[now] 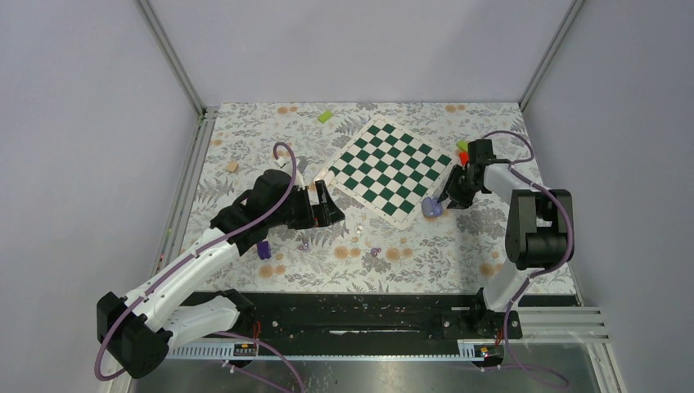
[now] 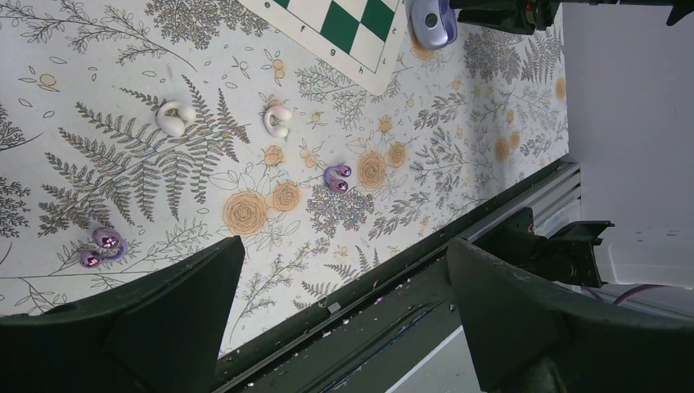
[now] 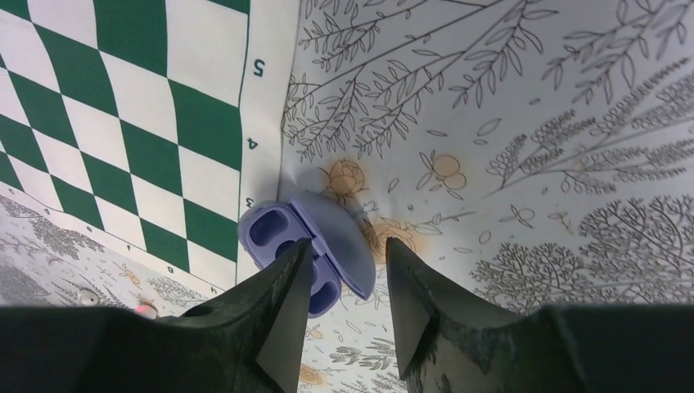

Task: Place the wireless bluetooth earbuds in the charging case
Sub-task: Pick up the charging case from the center of the board.

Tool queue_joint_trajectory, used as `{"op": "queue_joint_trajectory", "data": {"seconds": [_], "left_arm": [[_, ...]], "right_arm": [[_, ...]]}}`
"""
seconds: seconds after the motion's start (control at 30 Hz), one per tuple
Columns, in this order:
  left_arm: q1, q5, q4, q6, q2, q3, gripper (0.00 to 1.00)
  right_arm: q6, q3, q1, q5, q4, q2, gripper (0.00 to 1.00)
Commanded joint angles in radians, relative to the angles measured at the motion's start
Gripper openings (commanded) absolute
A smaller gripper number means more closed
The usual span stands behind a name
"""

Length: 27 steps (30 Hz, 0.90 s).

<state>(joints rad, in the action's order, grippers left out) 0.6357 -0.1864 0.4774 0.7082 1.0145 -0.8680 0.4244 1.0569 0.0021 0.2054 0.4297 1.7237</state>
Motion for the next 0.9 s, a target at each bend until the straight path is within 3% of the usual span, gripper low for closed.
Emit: {"op": "queue_joint_trajectory", "data": {"seconds": [0.0,0.57,0.87], "left_arm": [[-0.002,0.017,-0.025,0.004,-0.005,-0.005,0.98],[-0.001,0.019,-0.026,0.002,-0.004,0.001,0.98],[-0.002,0.024,-0.026,0.005,-0.01,0.009,0.98]], "right_arm": [[-0.01,0.05,0.004,0.054,0.001,0.047,0.45],[-0.024,0.078,0.024,0.056,0.019,0.071,0.34],[-0.039,0.084,0.068,-0.015,0.056,0.065,0.35]]}}
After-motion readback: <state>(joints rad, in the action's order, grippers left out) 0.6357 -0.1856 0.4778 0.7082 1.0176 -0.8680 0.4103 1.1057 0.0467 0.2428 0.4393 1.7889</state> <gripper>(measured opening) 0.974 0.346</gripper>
